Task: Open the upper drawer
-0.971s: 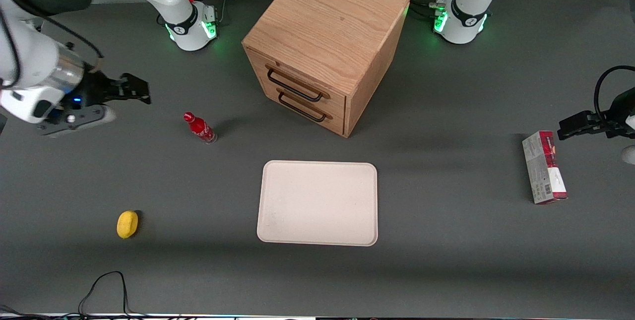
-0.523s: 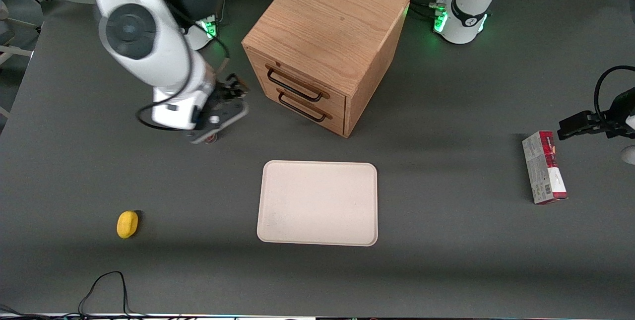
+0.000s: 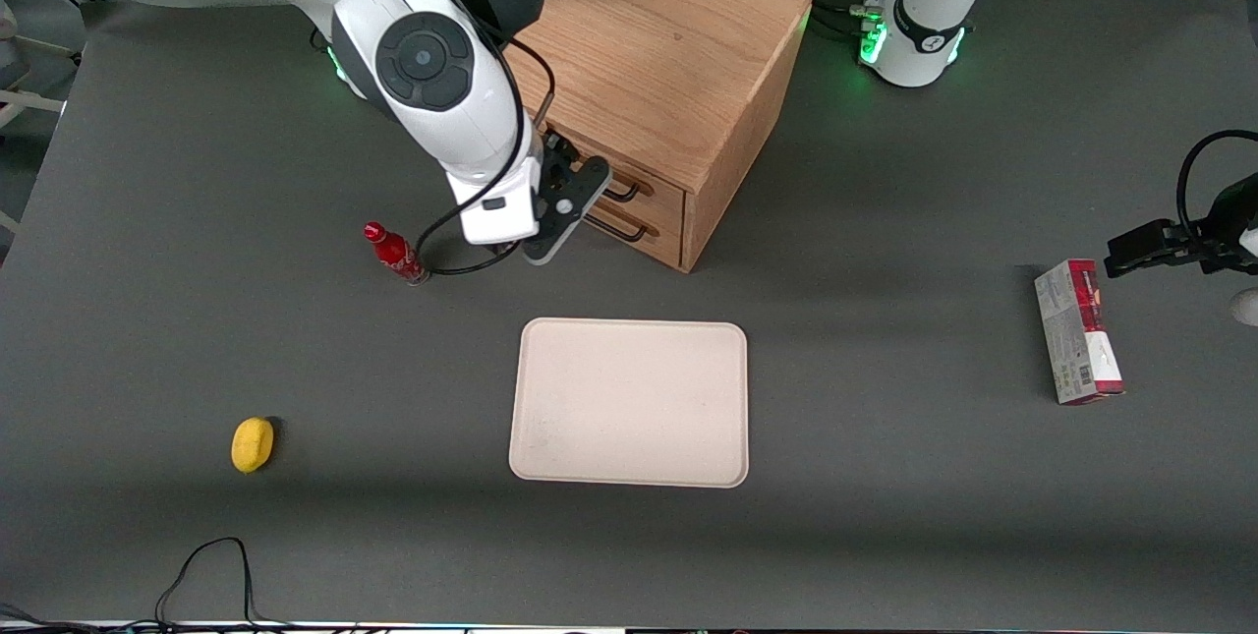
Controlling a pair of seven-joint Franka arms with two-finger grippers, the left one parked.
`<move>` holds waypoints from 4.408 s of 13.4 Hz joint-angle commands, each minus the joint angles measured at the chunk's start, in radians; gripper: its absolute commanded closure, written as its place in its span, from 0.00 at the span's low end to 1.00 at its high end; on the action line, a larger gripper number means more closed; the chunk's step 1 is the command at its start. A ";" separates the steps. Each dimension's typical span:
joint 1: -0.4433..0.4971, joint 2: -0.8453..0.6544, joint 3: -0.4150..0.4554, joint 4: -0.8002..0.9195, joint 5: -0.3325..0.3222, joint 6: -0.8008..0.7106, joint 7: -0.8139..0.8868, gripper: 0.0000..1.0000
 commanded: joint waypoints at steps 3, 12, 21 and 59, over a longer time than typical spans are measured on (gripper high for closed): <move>-0.016 0.047 0.001 0.008 0.087 -0.001 -0.125 0.00; -0.014 0.036 -0.001 -0.110 0.136 0.009 -0.156 0.00; 0.003 0.034 -0.001 -0.137 0.141 0.011 -0.132 0.00; -0.086 0.117 -0.025 -0.103 0.099 0.103 -0.254 0.00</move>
